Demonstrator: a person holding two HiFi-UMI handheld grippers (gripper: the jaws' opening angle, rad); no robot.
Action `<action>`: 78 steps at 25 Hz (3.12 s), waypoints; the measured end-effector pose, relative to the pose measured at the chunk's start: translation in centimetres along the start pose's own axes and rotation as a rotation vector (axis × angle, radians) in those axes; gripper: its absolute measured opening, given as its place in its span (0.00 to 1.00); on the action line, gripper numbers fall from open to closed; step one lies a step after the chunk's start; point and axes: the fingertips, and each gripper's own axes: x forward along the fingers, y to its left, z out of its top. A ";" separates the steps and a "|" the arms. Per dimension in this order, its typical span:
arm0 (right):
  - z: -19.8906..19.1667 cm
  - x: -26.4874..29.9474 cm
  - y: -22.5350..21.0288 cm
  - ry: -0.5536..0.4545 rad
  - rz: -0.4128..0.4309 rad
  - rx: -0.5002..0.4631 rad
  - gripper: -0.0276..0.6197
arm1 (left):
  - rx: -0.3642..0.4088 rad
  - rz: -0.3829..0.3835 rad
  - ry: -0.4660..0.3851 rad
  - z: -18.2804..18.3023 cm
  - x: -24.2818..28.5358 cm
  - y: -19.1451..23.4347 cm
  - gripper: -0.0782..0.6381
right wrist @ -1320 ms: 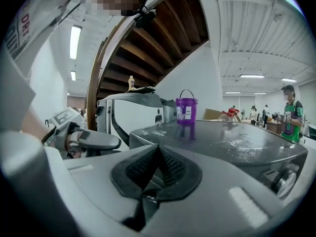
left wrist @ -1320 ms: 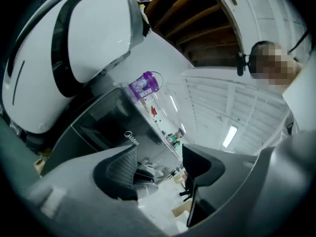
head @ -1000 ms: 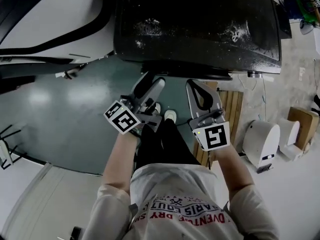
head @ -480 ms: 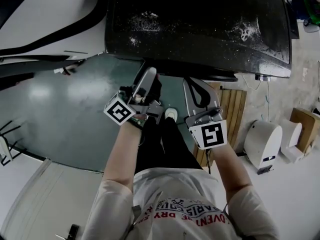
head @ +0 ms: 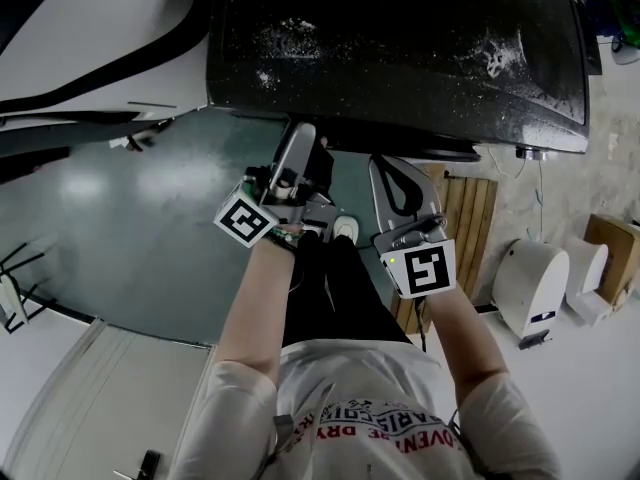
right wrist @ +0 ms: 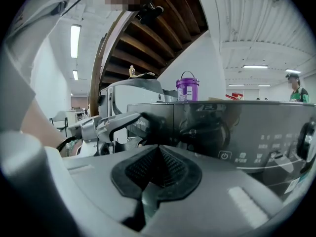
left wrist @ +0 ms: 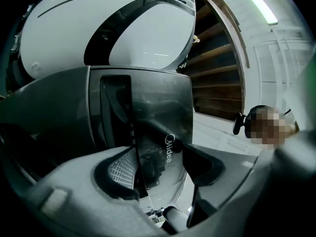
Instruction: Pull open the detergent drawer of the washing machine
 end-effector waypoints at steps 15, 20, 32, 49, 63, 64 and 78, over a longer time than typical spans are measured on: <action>-0.8 -1.8 -1.0 0.011 -0.018 -0.054 0.05 | -0.045 -0.015 -0.043 -0.4 -1.8 -0.9 0.47; -0.5 -2.1 -0.8 0.002 -0.026 -0.034 0.05 | -0.038 -0.016 -0.034 -1.0 -3.3 -1.7 0.48; -1.6 -5.1 0.8 0.011 -0.025 -0.049 0.05 | -0.035 -0.026 -0.017 -2.5 -7.1 -3.3 0.48; -2.1 -8.7 2.8 -0.026 -0.022 -0.053 0.05 | -0.016 -0.029 -0.051 -4.0 -11.2 -5.0 0.48; -2.0 -11.7 3.2 -0.028 -0.117 0.019 0.05 | -0.048 0.099 -0.109 -3.6 -15.2 -4.0 0.26; -2.0 -12.1 3.4 -0.027 -0.123 0.016 0.05 | -0.053 0.107 -0.104 -3.6 -15.2 -4.0 0.26; 1.5 -16.8 7.7 -0.029 -0.169 -0.015 0.05 | 0.089 0.132 0.076 -4.4 -16.5 -11.3 0.11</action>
